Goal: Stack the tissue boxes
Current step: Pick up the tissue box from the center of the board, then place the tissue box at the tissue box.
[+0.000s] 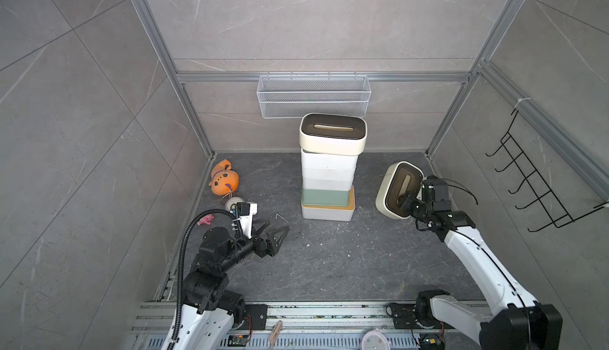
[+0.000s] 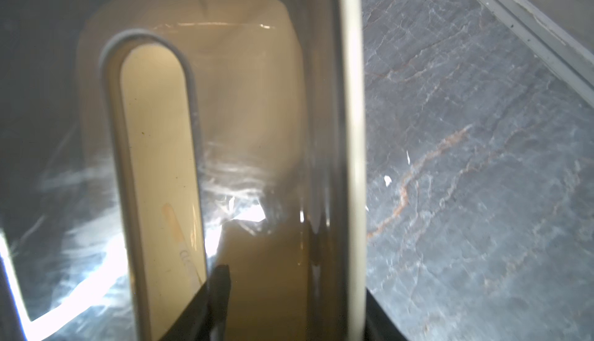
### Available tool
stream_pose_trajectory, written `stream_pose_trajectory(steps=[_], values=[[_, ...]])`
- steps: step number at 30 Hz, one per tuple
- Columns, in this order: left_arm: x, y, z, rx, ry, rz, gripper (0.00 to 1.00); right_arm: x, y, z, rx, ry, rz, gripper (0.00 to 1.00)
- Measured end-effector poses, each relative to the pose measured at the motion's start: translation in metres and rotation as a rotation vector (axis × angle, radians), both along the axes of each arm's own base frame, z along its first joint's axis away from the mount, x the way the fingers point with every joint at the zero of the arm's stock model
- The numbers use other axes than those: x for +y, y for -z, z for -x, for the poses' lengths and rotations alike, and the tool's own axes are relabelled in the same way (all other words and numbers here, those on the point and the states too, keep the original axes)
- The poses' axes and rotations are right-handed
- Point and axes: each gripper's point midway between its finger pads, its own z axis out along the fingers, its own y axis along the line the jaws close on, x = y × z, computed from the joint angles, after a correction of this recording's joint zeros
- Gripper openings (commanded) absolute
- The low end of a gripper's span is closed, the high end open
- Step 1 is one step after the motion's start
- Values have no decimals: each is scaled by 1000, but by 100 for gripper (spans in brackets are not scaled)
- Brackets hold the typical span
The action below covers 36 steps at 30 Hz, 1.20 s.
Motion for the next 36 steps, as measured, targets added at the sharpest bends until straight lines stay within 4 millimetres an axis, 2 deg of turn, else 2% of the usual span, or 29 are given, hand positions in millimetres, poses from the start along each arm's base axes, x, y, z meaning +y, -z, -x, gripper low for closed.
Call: stream_pose_trajectory(steps=[6, 16, 27, 36], values=[[0, 0, 0, 2, -1, 3, 100, 15, -9, 32, -82, -70, -45, 50], [-3, 1, 2, 19, 18, 11, 100, 58, -9, 77, -217, -303, -34, 49], [-11, 9, 2, 98, 61, 29, 100, 81, -12, 89, -332, -441, -23, 48], [-11, 4, -7, 202, 22, 66, 100, 111, -18, 96, -385, -574, -4, 48]])
